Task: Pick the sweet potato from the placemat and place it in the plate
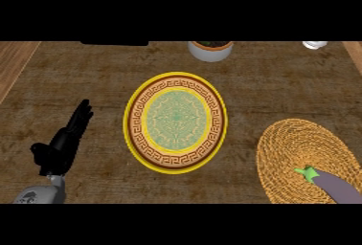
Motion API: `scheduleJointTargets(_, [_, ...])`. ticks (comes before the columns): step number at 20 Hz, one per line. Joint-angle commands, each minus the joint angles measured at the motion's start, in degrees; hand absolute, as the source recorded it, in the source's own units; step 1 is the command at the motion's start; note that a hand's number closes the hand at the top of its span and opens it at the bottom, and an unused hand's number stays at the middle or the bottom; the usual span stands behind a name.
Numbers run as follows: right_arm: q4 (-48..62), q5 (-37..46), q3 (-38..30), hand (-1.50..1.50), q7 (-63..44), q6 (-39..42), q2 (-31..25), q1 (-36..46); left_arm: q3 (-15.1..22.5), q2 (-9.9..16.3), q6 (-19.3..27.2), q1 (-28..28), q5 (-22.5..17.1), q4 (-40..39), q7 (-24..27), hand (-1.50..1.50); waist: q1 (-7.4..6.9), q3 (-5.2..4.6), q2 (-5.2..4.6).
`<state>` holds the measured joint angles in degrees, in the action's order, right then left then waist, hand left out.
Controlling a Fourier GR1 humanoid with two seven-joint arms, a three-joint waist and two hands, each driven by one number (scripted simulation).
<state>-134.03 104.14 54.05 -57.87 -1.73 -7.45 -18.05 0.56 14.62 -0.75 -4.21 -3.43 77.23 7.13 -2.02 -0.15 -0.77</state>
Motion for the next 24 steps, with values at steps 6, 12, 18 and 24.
scheduleJointTargets(6, [11.07, -13.30, -5.08, 1.50, -6.08, -1.63, 6.93, 17.04, -0.49, 0.68, -1.73, -3.67, -0.37, -2.22, -0.04, 0.00, -1.30, -0.02, -0.82])
scheduleJointTargets(12, [16.72, -18.77, -9.21, 1.50, -6.37, -3.89, 6.87, 20.55, 1.94, -1.66, -0.53, -1.53, 1.14, -0.40, 0.64, 0.00, -2.24, 0.04, -0.62])
scheduleJointTargets(18, [18.90, -22.46, -14.53, -1.50, -10.31, -13.34, 7.07, 23.72, 0.66, -0.83, -1.13, -1.81, 0.47, -1.95, 0.96, 0.00, -2.54, 0.11, -0.86])
scheduleJointTargets(24, [33.28, -29.62, -21.71, -1.50, -15.25, -20.22, 7.35, 34.66, 0.54, -0.76, -1.14, -2.65, 0.38, -1.27, 0.05, 0.00, -2.77, 0.22, -0.50])
